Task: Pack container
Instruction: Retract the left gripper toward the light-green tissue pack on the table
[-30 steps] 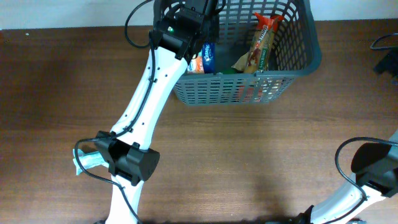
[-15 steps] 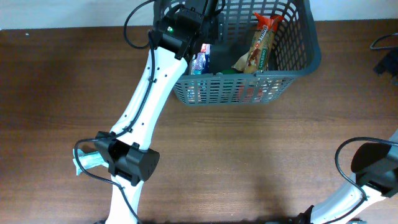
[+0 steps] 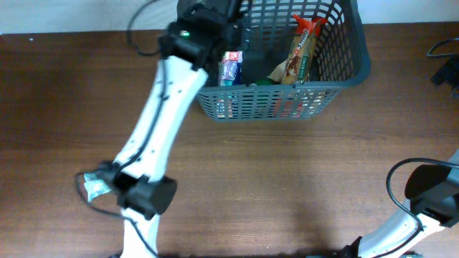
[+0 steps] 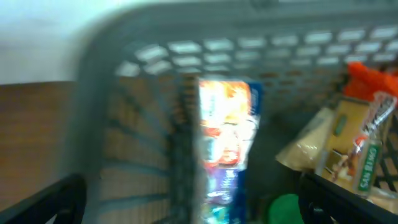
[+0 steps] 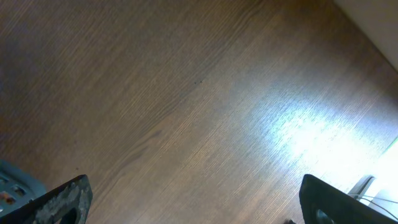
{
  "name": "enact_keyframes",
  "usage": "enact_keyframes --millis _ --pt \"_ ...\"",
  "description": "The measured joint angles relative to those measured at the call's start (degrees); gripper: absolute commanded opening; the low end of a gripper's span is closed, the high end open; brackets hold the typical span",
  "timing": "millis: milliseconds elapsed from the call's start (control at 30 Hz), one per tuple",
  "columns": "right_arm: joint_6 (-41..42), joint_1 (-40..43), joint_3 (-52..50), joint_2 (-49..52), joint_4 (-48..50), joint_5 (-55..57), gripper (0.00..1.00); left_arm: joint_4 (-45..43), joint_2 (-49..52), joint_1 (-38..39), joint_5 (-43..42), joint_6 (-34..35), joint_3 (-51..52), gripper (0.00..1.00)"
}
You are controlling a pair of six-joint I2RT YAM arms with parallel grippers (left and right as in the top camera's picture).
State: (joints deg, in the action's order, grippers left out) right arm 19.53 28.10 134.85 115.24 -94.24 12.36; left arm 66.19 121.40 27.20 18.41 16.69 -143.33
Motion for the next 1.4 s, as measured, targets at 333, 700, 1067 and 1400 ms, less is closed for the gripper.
enact_keyframes --millis 333,700,1067,1400 --pt "0.02 0.0 0.0 0.0 0.02 0.0 0.99 14.32 -19.52 -6.99 3.17 -0.11 -3.54 0.99" --pt "0.04 0.0 -0.02 0.02 0.02 0.0 0.99 30.27 -17.75 -19.56 6.05 23.65 -2.75 0.99" --pt "0.0 0.0 -0.02 0.02 0.07 -0.02 0.99 30.1 -19.43 -32.24 -0.07 38.73 2.89 0.99" --pt "0.02 0.0 -0.02 0.0 0.11 0.0 0.99 29.99 -28.13 -40.28 -3.45 56.24 36.06 0.99"
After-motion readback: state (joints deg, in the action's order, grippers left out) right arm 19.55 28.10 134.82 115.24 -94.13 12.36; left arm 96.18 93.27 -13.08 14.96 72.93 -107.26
